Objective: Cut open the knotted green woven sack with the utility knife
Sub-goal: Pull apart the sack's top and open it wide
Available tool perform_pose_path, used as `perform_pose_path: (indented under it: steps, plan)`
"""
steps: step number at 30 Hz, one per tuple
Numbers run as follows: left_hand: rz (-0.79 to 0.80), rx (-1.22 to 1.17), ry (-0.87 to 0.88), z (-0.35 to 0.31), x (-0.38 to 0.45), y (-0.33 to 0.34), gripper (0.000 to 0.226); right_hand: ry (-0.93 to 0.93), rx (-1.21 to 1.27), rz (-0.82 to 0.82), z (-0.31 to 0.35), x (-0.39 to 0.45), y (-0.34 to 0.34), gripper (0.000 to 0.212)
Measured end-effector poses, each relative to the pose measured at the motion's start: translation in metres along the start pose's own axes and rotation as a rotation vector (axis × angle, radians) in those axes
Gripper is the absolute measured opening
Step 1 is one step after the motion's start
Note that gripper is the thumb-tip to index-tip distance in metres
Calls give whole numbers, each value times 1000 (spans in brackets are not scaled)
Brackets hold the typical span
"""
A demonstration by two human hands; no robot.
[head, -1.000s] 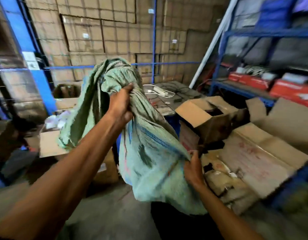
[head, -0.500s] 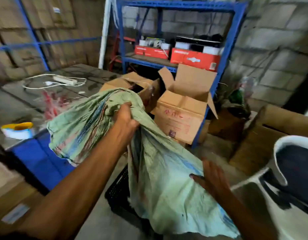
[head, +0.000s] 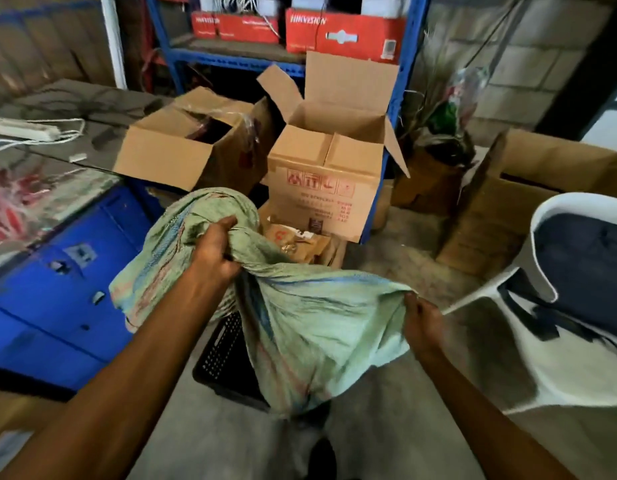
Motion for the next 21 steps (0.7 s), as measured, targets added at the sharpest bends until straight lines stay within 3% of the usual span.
perform_pose_path:
  steps: [5, 17, 21]
  plan:
    - [-43, 85, -185, 29, 26, -38, 43, -89, 59, 28, 45, 12, -5, 40]
    - [-31, 265, -556, 117, 95, -75, 46, -328, -148, -1, 111, -28, -21, 54]
    - [41, 634, -635, 135, 98, -87, 60, -354, -210, 34, 116, -34, -6, 56]
Point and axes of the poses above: each hand's wrist, its own x-axis towards the middle knuckle, its own y-axis out of the palm, z = x × y, the point moved 1 cm from there along x, towards the middle knuckle, and after that the axes turned 14 degrees about y, right-handed, at the moved point
